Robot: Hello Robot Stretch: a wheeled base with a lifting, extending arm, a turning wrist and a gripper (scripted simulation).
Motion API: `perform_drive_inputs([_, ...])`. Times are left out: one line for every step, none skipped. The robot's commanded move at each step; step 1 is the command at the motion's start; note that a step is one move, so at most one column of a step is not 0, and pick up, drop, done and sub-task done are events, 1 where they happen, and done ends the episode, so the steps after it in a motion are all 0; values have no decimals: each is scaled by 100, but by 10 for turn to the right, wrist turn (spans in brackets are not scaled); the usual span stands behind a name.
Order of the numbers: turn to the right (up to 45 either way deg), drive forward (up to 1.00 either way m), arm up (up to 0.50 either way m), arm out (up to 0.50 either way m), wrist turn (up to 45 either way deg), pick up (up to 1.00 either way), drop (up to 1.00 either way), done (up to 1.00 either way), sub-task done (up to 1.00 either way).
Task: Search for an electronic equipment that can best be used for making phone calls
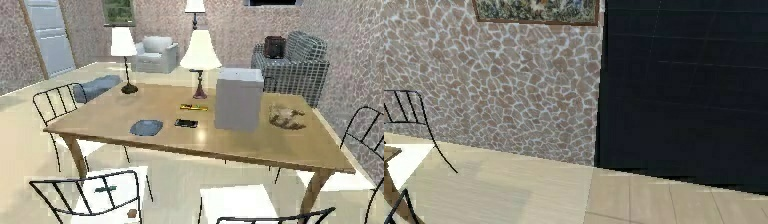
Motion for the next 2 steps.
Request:
perform_drive_inputs([0, 100, 0, 0, 0, 0, 0, 0, 0])
perform_drive_inputs([0, 0, 0, 0, 0, 0, 0, 100, 0])
